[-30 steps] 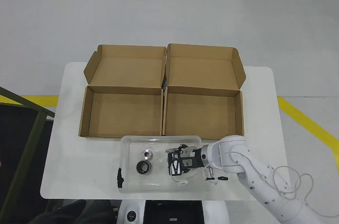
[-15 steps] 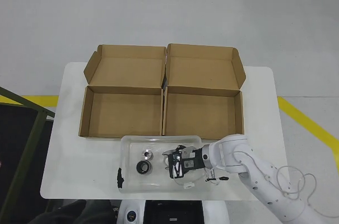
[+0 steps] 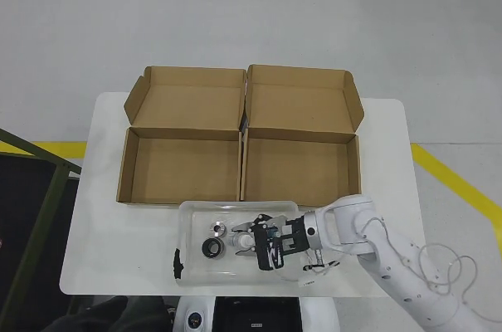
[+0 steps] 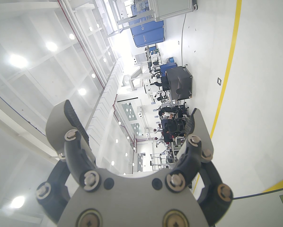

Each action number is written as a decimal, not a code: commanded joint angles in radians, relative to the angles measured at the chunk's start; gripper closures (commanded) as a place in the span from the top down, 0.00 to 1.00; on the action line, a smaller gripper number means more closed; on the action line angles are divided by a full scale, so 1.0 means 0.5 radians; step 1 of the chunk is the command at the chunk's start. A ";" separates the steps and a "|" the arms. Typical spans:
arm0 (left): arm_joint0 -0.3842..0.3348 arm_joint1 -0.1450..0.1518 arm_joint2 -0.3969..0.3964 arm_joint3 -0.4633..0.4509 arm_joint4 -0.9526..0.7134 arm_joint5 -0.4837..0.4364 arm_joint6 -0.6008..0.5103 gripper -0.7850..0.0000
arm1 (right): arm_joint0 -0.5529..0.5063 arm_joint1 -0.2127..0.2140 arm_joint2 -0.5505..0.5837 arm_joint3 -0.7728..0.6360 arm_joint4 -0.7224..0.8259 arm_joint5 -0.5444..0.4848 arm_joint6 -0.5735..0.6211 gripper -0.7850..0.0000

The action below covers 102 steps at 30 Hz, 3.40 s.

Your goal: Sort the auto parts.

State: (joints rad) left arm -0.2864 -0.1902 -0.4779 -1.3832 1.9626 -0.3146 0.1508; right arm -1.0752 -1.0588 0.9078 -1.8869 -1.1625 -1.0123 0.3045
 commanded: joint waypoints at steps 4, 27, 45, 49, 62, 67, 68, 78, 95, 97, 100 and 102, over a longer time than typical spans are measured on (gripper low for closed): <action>0.000 0.000 0.000 0.000 0.000 0.000 0.000 1.00 | 0.052 0.028 0.026 -0.018 0.050 0.000 -0.147 0.00; 0.000 0.000 0.000 0.000 0.000 0.000 0.000 1.00 | 0.091 0.171 0.388 -0.017 0.088 0.000 -0.548 0.00; 0.000 0.000 0.000 0.000 0.000 0.000 0.000 1.00 | 0.188 0.187 0.447 0.197 0.093 0.017 -0.718 0.00; 0.000 0.000 0.000 0.000 0.000 0.000 0.000 1.00 | 0.289 0.166 0.371 0.284 0.105 0.013 -0.667 0.00; 0.000 0.000 0.000 0.000 0.000 0.000 0.000 1.00 | 0.603 0.079 0.093 0.671 0.274 0.077 -0.344 0.00; 0.000 0.000 0.000 0.000 0.000 0.000 0.000 1.00 | 0.709 0.039 -0.012 0.817 0.363 0.102 -0.238 0.00; 0.000 0.000 0.000 0.000 0.000 0.000 0.000 1.00 | 0.732 0.031 -0.029 0.850 0.375 0.114 -0.227 0.00; 0.000 0.000 0.000 0.000 0.000 0.000 0.000 1.00 | 0.937 -0.067 -0.225 1.156 0.363 0.224 -0.104 0.00; 0.000 0.000 0.000 0.000 0.000 0.000 0.000 1.00 | 1.147 -0.253 -0.486 1.601 0.332 0.392 -0.091 0.02; 0.000 0.000 0.000 0.000 0.000 0.000 0.000 1.00 | 1.164 -0.270 -0.503 1.635 0.312 0.404 -0.098 0.09; 0.000 0.000 0.000 0.000 0.000 0.000 0.000 1.00 | 1.177 -0.293 -0.527 1.679 0.292 0.413 -0.106 0.23; 0.000 0.000 0.000 0.000 0.000 0.000 0.000 1.00 | 1.182 -0.306 -0.537 1.709 0.287 0.417 -0.110 0.33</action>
State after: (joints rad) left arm -0.2864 -0.1902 -0.4779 -1.3832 1.9626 -0.3146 0.1508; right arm -0.4848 -1.2096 0.6408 -1.0387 -1.0186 -0.8044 0.2503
